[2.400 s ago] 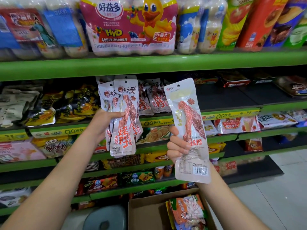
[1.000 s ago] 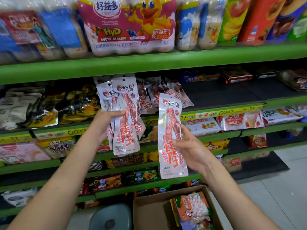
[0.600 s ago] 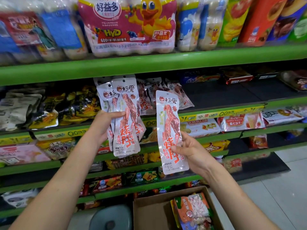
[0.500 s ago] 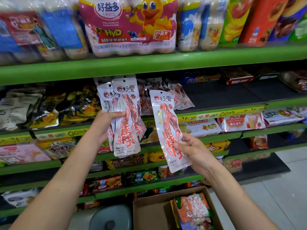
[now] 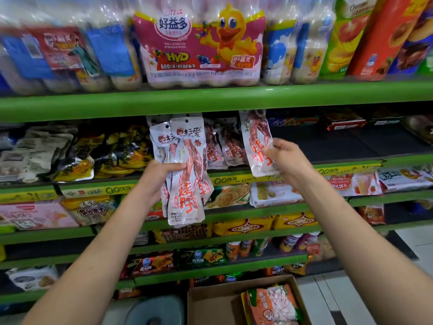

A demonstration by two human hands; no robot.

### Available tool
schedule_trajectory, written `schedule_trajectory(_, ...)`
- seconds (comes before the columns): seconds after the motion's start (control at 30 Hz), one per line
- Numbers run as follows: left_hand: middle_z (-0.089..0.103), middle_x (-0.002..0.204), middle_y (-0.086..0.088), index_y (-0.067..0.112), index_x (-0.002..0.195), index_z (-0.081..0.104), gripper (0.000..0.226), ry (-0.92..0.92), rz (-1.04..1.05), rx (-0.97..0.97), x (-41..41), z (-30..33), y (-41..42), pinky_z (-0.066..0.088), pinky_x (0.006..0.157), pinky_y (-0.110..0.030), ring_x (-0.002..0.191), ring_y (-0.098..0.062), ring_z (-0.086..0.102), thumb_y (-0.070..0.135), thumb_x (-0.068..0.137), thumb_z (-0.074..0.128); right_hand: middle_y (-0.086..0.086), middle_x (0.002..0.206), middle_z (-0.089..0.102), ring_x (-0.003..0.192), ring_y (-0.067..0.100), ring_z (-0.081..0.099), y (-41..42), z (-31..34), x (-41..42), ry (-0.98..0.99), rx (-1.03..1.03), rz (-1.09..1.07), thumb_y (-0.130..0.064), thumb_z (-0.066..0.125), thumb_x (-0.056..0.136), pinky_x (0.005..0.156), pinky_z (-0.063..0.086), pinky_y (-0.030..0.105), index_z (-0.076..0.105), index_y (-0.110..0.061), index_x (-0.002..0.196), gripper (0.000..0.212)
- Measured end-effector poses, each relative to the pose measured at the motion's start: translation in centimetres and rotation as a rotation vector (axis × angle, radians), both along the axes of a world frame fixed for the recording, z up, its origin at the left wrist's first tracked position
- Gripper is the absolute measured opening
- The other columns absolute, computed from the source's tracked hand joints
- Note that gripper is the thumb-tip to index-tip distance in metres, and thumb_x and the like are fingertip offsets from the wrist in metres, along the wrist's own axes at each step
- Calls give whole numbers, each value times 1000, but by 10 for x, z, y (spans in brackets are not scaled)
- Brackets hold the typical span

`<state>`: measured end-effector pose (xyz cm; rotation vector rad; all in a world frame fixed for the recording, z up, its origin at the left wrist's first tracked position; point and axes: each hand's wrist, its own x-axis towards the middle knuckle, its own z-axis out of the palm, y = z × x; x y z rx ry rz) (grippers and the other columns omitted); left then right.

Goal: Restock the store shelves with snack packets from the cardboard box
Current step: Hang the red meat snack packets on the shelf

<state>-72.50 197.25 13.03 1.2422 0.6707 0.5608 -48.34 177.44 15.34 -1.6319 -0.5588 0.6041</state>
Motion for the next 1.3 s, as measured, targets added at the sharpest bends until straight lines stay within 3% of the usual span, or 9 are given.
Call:
schedule_trajectory(0.17,75,115,-9,10,123,64,65,-13,-6,-5,0,2,-2,45,106,-59,111,-33,69,16,62,85,8,108,71,92,22,67,55,20,14,-85,-51,-78,-11,65,95,75,53,33,63,-2,129,35)
schedule_trajectory(0.33,76,114,-9,10,125,63,64,-23,-5,-19,-1,3,-3,48,104,-58,108,-32,71,13,64,83,18,109,68,88,29,60,61,17,9,-683,-607,14,-33,56,98,74,45,30,67,-6,117,34)
schedule_trajectory(0.5,72,121,-11,7,130,61,63,-20,4,-3,-1,4,-5,44,108,-57,116,-34,66,11,71,82,23,124,59,114,41,55,48,0,3,-877,-598,-20,-22,59,95,90,47,38,67,-9,116,26)
schedule_trajectory(0.63,75,112,-15,6,123,65,41,0,11,-24,0,3,-3,61,82,-44,97,-32,75,0,83,73,18,131,54,119,39,48,36,1,-23,-921,-415,-61,-11,59,92,97,44,41,67,-8,118,28)
schedule_trajectory(0.77,77,104,-16,3,118,67,35,-31,40,-70,0,4,-11,61,69,-38,90,-34,76,-3,84,71,-2,114,56,108,15,53,22,-1,-77,-880,-232,133,-25,59,96,99,48,36,63,-15,120,26)
schedule_trajectory(0.93,76,101,-22,-6,116,67,33,-28,61,-168,5,-4,-43,62,75,-43,89,-36,75,1,84,72,-13,131,41,119,6,47,-3,-27,-134,-718,-245,307,-58,62,88,103,40,28,40,-28,145,69)
schedule_trajectory(1.03,76,102,-21,-3,117,67,32,-61,64,-215,10,-10,-63,60,76,-43,91,-36,75,2,86,71,-11,142,33,130,8,39,-12,-42,-148,-688,-237,246,-62,69,79,110,37,31,26,-26,153,93)
schedule_trajectory(1.13,76,109,-17,5,115,70,26,-86,75,-223,14,-12,-75,56,92,-49,101,-35,73,5,89,71,-6,150,29,138,13,34,-18,-49,-153,-717,-249,200,-62,76,72,115,36,36,20,-25,156,107)
schedule_trajectory(1.3,75,112,-16,10,118,69,24,-135,2,-260,18,-10,-84,60,86,-46,102,-33,73,16,94,69,-25,122,29,108,-18,41,-27,-51,-151,-528,-108,115,-39,82,78,80,37,-2,19,-45,151,96)
